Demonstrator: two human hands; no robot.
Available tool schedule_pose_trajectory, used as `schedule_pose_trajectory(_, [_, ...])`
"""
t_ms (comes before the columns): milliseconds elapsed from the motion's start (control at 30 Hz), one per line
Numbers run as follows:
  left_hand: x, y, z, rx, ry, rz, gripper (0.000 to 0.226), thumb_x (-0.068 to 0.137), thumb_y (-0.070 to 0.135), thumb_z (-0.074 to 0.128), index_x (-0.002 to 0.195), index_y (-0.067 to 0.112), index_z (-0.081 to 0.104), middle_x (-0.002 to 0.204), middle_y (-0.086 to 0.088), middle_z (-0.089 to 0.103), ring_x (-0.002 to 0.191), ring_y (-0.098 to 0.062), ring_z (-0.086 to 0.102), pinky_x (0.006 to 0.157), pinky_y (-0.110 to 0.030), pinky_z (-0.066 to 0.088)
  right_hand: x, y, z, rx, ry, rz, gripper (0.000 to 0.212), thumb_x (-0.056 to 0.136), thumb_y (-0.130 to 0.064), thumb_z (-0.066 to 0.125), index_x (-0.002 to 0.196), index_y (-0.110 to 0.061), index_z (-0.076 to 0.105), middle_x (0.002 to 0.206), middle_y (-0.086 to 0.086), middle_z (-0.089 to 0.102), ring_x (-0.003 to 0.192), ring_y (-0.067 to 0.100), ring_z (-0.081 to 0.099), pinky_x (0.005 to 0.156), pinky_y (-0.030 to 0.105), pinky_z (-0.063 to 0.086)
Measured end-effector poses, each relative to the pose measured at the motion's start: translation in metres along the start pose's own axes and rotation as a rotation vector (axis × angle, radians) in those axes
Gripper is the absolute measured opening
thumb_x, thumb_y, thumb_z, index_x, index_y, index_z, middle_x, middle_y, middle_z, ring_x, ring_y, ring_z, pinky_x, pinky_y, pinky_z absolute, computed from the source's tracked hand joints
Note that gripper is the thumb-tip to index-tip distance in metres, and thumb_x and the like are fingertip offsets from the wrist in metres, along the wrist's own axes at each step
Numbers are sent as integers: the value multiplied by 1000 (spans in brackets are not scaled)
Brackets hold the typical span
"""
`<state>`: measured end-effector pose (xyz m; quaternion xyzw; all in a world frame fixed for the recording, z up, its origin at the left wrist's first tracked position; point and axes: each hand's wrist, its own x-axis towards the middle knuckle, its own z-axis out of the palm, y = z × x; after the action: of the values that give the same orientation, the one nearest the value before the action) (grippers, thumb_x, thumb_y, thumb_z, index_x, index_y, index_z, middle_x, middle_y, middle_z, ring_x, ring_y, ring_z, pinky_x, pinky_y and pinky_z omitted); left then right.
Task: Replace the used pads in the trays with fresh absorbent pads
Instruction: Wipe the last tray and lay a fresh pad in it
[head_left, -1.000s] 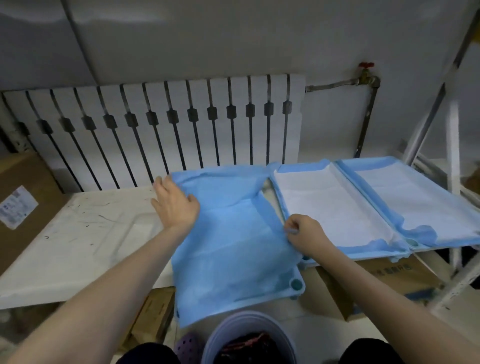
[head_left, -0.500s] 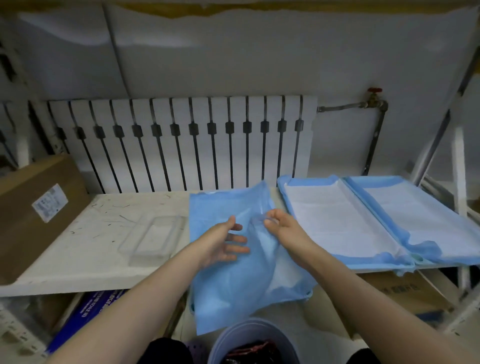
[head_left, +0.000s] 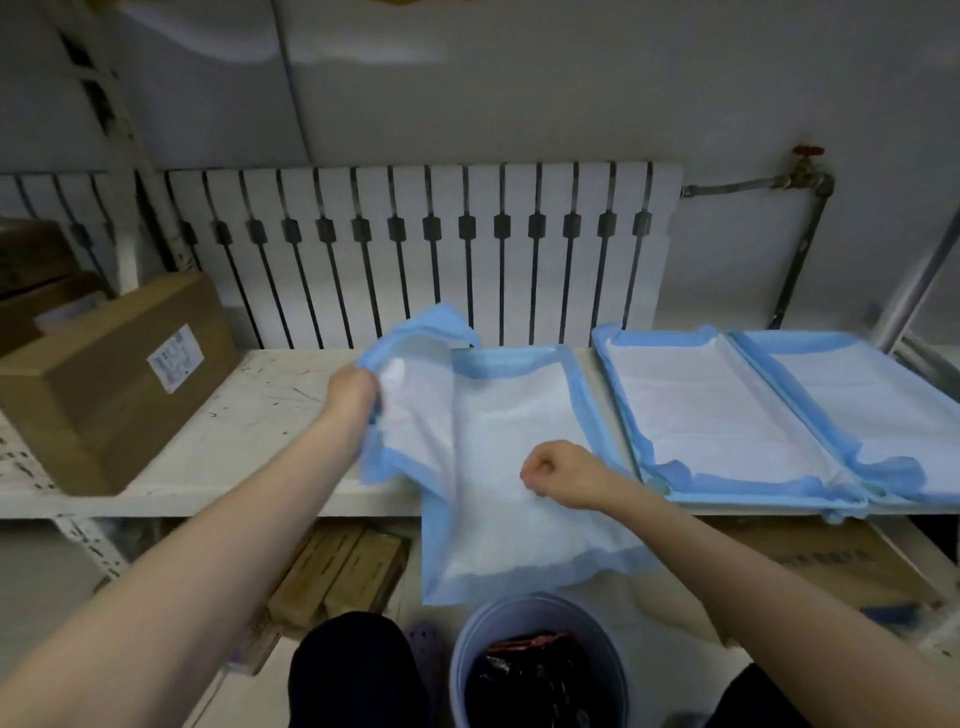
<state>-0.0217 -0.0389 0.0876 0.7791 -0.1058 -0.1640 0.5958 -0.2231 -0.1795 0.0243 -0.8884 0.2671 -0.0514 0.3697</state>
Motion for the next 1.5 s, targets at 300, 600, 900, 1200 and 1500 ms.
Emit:
schedule_pose_trajectory(300, [20, -57, -65, 727, 233, -162, 75, 83, 20, 62, 141, 2, 19, 138, -21, 36, 126, -38, 40, 99, -47, 41, 21, -15, 67, -315, -251, 21, 28, 88, -17, 51, 104, 4, 63, 109, 20, 65, 97, 30, 62, 76, 34, 47])
schedule_pose_trajectory(600, [-12, -82, 7, 827, -267, 40, 17, 81, 9, 52, 92, 2, 63, 91, -15, 69, 79, -27, 67, 67, -29, 51, 13, -30, 85, -359, -165, 0, 50, 90, -53, 49, 99, -6, 61, 100, 11, 65, 94, 27, 61, 82, 39, 49])
schedule_pose_trajectory(900, [-18, -106, 13, 313, -542, -342, 37, 90, -1, 31, 104, -1, 65, 80, -11, 65, 64, -18, 60, 64, -27, 49, 10, -42, 111, -414, 44, 4, 30, 78, -45, 63, 74, -17, 52, 81, -1, 59, 75, 19, 57, 63, 26, 42])
schedule_pose_trajectory(1200, [-23, -107, 24, 403, -385, -340, 20, 91, 17, 53, 76, 5, 57, 62, -10, 58, 53, -21, 57, 56, -26, 46, 15, -43, 109, -478, -54, -27, 17, 90, -10, 51, 105, -10, 59, 109, 9, 62, 98, 27, 61, 71, 27, 40])
schedule_pose_trajectory(1500, [-30, -113, 33, 640, -193, -137, 13, 83, 14, 57, 72, 6, 55, 58, -8, 58, 51, -20, 55, 45, -22, 41, 10, -23, 85, -145, -150, -20, 19, 92, -12, 51, 89, -2, 67, 100, 12, 69, 85, 18, 60, 76, 28, 47])
